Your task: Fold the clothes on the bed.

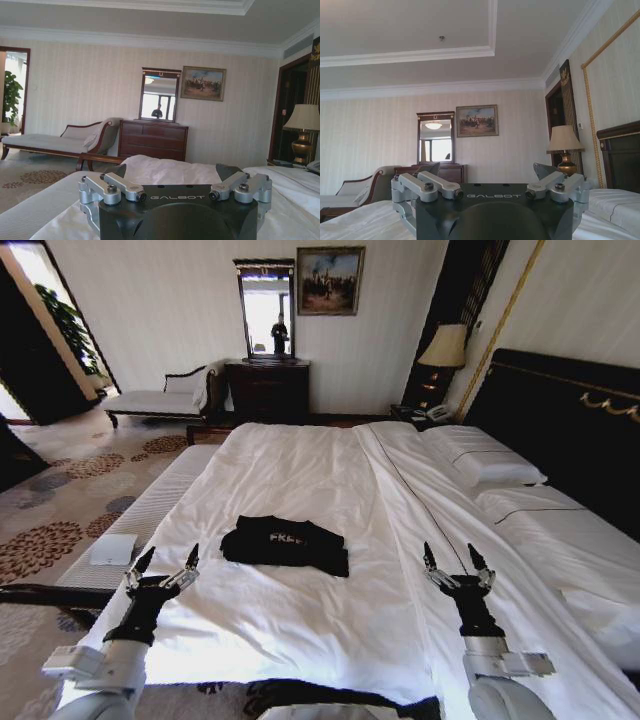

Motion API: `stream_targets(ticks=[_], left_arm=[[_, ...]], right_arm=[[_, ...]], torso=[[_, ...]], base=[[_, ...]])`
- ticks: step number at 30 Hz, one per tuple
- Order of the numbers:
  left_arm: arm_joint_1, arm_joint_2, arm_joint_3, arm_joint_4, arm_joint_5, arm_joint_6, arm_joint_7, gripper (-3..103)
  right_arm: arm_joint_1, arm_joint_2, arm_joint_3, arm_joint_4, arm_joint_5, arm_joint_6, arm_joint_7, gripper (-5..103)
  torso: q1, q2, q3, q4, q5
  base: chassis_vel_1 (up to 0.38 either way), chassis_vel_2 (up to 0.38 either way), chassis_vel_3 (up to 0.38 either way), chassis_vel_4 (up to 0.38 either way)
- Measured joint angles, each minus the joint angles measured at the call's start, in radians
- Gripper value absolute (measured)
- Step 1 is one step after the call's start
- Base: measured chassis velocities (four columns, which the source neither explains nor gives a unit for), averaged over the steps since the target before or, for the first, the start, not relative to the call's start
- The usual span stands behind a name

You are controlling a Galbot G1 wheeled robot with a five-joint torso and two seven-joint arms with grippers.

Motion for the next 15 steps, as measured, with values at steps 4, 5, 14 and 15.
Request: stream_targets(ticks=[4, 5, 14, 15], left_arm=[[-0.001, 0.0, -0.001, 0.003, 0.0, -0.003, 0.0, 100], [-0.001, 0.0, -0.001, 0.003, 0.0, -0.003, 0.0, 100], [-0.003, -0.002, -0.001, 0.011, -0.001, -0.008, 0.0, 100], [-0.003, -0.002, -0.001, 0.011, -0.001, -0.008, 0.0, 100]], right_arm=[[0.0, 0.004, -0.002, 0.0, -0.006, 0.002, -0.001, 100], [0.0, 0.004, -0.002, 0.0, -0.006, 0.002, -0.001, 100], [0.001, 0.006, -0.004, 0.0, -0.02, 0.002, -0.006, 100], [0.001, 0.006, -0.004, 0.0, -0.02, 0.002, -0.006, 100]], torso=[[0.0, 0.0, 0.0, 0.0, 0.0], [0.0, 0.0, 0.0, 0.0, 0.0], [0.0, 0.0, 0.0, 0.0, 0.0], [0.0, 0.0, 0.0, 0.0, 0.0]], base=[[0.007, 0.071, 0.005, -0.074], [-0.004, 0.067, 0.004, -0.07], [0.013, 0.053, -0.016, -0.063], [0.037, 0.047, -0.038, -0.058]])
